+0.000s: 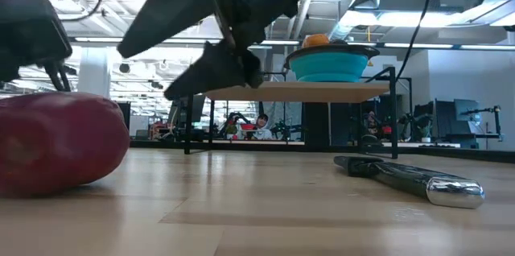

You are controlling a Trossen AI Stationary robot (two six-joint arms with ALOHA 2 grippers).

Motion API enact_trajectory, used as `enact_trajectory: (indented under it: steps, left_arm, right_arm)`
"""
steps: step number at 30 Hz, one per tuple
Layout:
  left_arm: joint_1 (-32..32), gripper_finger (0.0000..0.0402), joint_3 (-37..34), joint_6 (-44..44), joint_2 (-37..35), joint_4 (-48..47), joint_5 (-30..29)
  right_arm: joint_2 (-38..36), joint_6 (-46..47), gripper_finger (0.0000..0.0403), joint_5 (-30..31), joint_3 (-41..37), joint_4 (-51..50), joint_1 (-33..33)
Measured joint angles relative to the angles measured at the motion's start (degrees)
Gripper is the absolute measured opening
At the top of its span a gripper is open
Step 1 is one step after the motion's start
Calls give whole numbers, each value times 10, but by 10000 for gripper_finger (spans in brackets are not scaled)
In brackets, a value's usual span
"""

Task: Pick & Place Fruit
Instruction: Put the apple into the blue strainer bowl on the shelf

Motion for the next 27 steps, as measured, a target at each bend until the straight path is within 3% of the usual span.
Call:
enact_trajectory:
  steps: [3, 9, 12, 19, 27]
  left_arm:
    - [0, 319, 17, -52, 21, 11, 1]
    - [9, 319, 26, -98, 33, 53, 6]
    - [27, 319, 26, -99, 45, 84, 5]
    - [63, 319, 26, -74, 66, 134, 17]
    - [65, 308, 26, -62, 73, 148, 17]
  right_arm:
    - [-9, 60, 320, -4, 1, -61, 5]
    - [-9, 118, 320, -9, 0, -90, 51]
    - [-9, 144, 320, 6, 0, -90, 67]
    - [-9, 232, 320, 105, 0, -90, 82]
    - [-9, 258, 320, 115, 0, -90, 81]
